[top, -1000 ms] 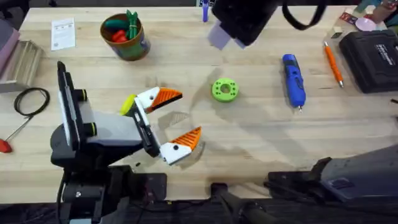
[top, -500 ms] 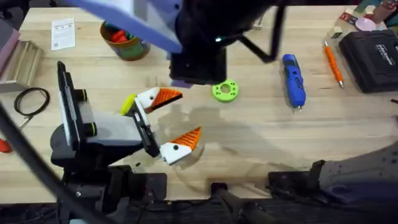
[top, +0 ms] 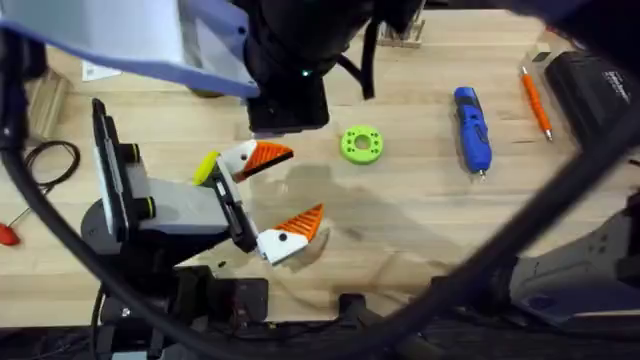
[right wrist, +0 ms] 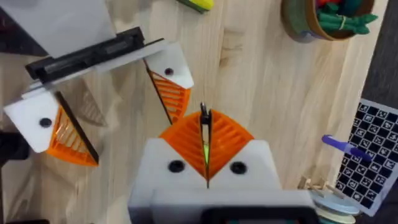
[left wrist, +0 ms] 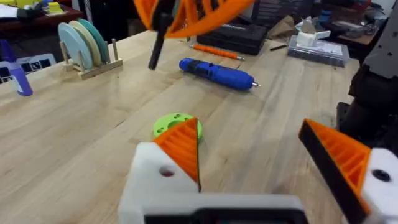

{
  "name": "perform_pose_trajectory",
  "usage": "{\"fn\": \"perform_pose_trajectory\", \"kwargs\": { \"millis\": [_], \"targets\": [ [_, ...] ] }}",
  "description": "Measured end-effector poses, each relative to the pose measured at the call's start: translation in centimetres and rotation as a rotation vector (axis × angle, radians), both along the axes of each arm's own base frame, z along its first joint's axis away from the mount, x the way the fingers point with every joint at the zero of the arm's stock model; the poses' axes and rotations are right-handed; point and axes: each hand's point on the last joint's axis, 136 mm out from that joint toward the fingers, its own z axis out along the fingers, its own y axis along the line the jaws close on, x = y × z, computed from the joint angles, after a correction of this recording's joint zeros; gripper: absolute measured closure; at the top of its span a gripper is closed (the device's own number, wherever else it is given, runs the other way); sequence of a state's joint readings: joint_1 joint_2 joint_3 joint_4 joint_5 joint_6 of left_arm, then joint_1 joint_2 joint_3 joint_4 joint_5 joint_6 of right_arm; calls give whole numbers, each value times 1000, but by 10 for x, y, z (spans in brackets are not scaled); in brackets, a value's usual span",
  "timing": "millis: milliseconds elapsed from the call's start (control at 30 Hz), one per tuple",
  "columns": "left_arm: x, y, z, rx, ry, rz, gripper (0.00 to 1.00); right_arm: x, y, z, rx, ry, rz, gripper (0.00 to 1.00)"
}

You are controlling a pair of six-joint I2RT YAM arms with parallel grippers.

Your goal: Pick up the gripper from the table and insert it into the empty holder that is missing its gripper. Then pick up a screw, insert it into the mounting hole, and use the screwdriver to tighten it. Finally, clean up the table by picking up the vegetable and placing it into the bucket.

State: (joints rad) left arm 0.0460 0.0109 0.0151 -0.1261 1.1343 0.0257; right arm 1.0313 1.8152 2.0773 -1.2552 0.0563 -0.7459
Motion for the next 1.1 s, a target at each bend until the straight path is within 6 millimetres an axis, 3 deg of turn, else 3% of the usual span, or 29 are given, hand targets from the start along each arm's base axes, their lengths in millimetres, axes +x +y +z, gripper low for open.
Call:
{"fn": "perform_pose_trajectory", "kwargs": {
  "millis": [300,1100],
  "targets": [
    [0,0,0,0,0,0,14,-7,12,-15,-34,15,67,995],
    [0,0,0,0,0,0,14,-17,14,-17,-26,50,96,995]
  ]
}}
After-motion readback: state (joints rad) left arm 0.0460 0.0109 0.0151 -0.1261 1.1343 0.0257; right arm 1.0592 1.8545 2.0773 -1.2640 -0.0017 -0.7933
